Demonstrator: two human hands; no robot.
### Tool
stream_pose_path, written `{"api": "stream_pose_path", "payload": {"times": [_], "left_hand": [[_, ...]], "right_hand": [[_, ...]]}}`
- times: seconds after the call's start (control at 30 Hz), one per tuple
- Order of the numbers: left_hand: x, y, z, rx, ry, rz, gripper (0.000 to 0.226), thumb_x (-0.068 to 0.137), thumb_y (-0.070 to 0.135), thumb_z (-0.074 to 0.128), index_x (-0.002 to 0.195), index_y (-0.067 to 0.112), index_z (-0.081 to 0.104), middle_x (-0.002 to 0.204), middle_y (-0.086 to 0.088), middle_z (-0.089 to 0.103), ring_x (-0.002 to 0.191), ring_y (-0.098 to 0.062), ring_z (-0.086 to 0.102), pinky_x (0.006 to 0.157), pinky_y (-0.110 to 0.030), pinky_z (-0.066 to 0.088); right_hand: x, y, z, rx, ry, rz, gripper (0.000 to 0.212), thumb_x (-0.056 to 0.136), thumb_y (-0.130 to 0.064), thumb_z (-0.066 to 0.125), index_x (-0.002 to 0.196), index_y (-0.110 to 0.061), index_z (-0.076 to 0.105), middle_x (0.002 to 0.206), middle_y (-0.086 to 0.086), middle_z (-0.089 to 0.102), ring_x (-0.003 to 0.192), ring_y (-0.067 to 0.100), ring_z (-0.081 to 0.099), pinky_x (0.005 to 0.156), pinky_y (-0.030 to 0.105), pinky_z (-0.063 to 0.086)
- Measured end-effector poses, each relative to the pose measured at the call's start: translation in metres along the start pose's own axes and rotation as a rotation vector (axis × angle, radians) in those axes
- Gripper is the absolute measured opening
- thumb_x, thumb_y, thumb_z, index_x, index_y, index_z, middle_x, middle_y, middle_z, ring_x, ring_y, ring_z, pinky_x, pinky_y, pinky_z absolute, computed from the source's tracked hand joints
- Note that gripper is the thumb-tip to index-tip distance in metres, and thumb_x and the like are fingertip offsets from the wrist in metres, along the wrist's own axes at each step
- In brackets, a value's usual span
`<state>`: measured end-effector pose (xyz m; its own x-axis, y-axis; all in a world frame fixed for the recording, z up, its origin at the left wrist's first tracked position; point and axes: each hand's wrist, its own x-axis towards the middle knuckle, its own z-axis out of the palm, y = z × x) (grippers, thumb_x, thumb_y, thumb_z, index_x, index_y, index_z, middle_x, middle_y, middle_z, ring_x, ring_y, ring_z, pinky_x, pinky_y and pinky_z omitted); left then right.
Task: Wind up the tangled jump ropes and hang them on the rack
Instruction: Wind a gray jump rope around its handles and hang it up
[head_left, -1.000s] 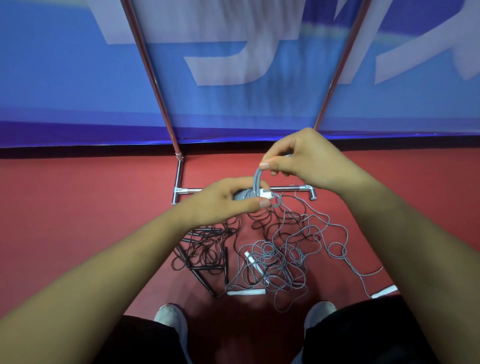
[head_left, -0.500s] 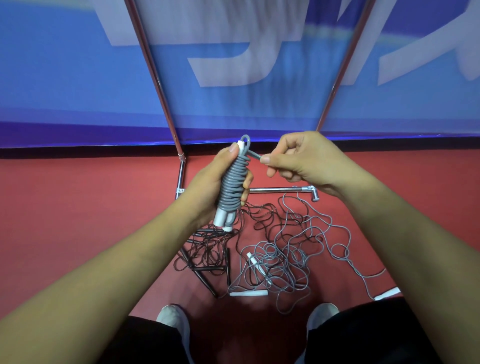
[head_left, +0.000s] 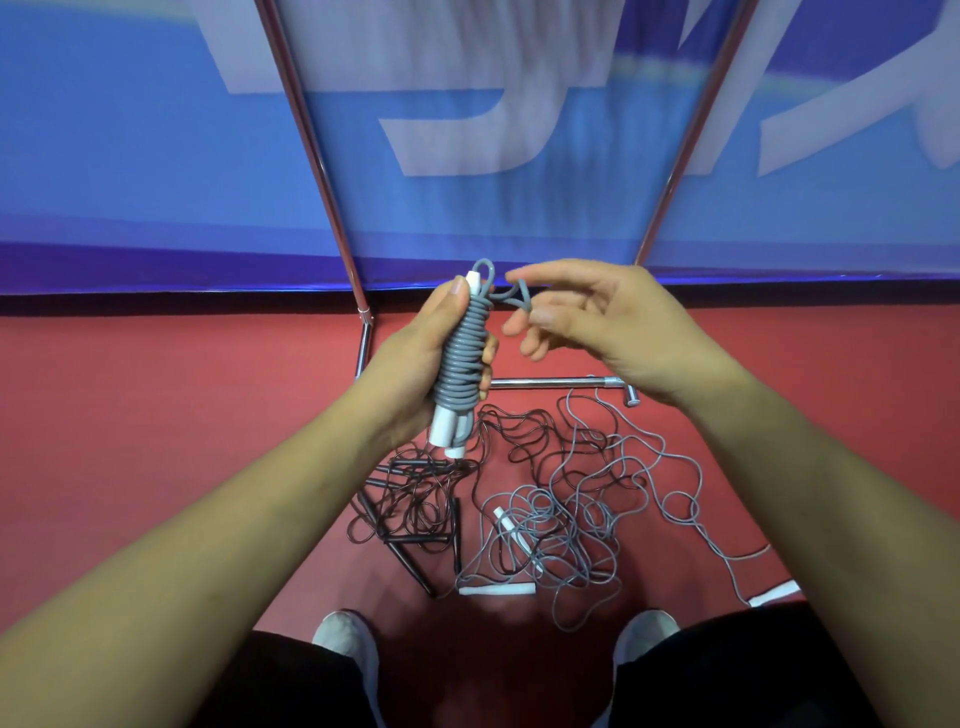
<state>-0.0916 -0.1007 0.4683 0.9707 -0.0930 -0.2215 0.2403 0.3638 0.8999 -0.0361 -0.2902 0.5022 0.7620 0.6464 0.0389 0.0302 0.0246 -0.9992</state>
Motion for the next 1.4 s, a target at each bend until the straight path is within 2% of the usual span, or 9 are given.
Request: {"api": "stream_pose_path", "payload": {"times": [0.13,0.4,0.57,0.73,0.87,1.0,1.1,1.2,1.4], "left_hand": [[0.000,-0.004,0.003,0.049,0.013,-0.017,0.026,0.106,0.043,0.039,0.117,0.023,0.051,0.071,-0.011,0.053,0.061,-0.025,0.045,0.060,-0.036,0.042],[-0.001,-0.002,0.008,0.074,0.027,0.002,0.032,0.107,0.040,0.037,0.130,0.022,0.049,0.073,-0.011,0.053,0.061,-0.022,0.046,0.060,-0.034,0.043],[-0.002,-0.006,0.004,0.304,0.113,0.088,0.034,0.102,0.046,0.046,0.129,0.026,0.053,0.077,-0.008,0.059,0.067,-0.019,0.053,0.067,-0.035,0.044],[-0.006,-0.006,0.006,0.526,0.181,0.176,0.024,0.104,0.041,0.048,0.125,0.030,0.054,0.083,0.000,0.062,0.075,-0.010,0.059,0.076,-0.031,0.049],[-0.009,-0.002,0.010,0.552,0.172,0.269,0.023,0.106,0.028,0.047,0.126,0.019,0.051,0.083,0.000,0.055,0.071,-0.007,0.053,0.065,-0.016,0.044],[-0.009,-0.009,0.007,0.636,0.114,0.330,0.020,0.105,0.028,0.049,0.125,0.027,0.050,0.071,0.005,0.049,0.056,-0.014,0.041,0.051,-0.028,0.039],[-0.006,-0.010,0.003,0.736,0.102,0.354,0.023,0.105,0.028,0.050,0.128,0.029,0.049,0.069,0.020,0.056,0.053,-0.003,0.044,0.053,-0.024,0.038],[-0.006,-0.005,0.004,0.787,0.086,0.384,0.025,0.105,0.021,0.049,0.130,0.019,0.048,0.068,0.029,0.057,0.055,0.004,0.049,0.051,-0.009,0.038],[-0.004,-0.010,0.006,0.791,0.073,0.332,0.022,0.105,0.032,0.049,0.126,0.031,0.048,0.069,0.023,0.057,0.051,-0.001,0.048,0.051,-0.020,0.042]], "right_hand": [[0.005,0.002,0.004,-0.311,0.172,-0.127,0.018,0.088,0.001,0.069,0.102,-0.010,0.070,0.093,0.009,0.064,0.064,0.013,0.063,0.066,0.027,0.055],[0.014,0.009,0.019,0.038,0.311,-0.138,0.015,0.095,0.004,0.057,0.107,-0.003,0.059,0.084,0.022,0.068,0.063,0.022,0.063,0.064,0.031,0.055],[0.014,0.010,0.019,-0.053,0.291,-0.098,0.012,0.095,0.002,0.059,0.090,-0.005,0.067,0.084,0.031,0.067,0.061,0.021,0.060,0.063,0.030,0.055],[0.014,0.011,0.021,-0.144,0.330,-0.053,0.015,0.092,0.000,0.064,0.082,-0.008,0.071,0.067,0.000,0.070,0.055,0.014,0.057,0.055,0.026,0.052],[0.013,0.009,0.021,-0.175,0.349,-0.012,0.013,0.091,-0.001,0.065,0.080,-0.005,0.070,0.063,-0.002,0.069,0.052,0.012,0.054,0.053,0.025,0.052],[0.014,0.010,0.018,-0.198,0.378,0.054,0.018,0.090,-0.002,0.067,0.074,-0.008,0.069,0.060,0.003,0.066,0.050,0.012,0.052,0.051,0.022,0.048],[0.016,0.015,0.019,-0.137,0.408,0.082,0.006,0.091,-0.002,0.066,0.089,-0.006,0.069,0.065,0.005,0.068,0.051,0.011,0.053,0.056,0.027,0.051],[0.017,0.019,0.018,-0.132,0.388,0.104,0.032,0.095,-0.004,0.062,0.126,-0.005,0.062,0.070,0.004,0.067,0.055,0.012,0.056,0.068,0.031,0.055],[0.015,0.017,0.023,-0.416,0.463,0.034,0.012,0.096,-0.009,0.059,0.087,-0.010,0.068,0.062,0.001,0.065,0.048,0.004,0.053,0.055,0.020,0.045]]}}
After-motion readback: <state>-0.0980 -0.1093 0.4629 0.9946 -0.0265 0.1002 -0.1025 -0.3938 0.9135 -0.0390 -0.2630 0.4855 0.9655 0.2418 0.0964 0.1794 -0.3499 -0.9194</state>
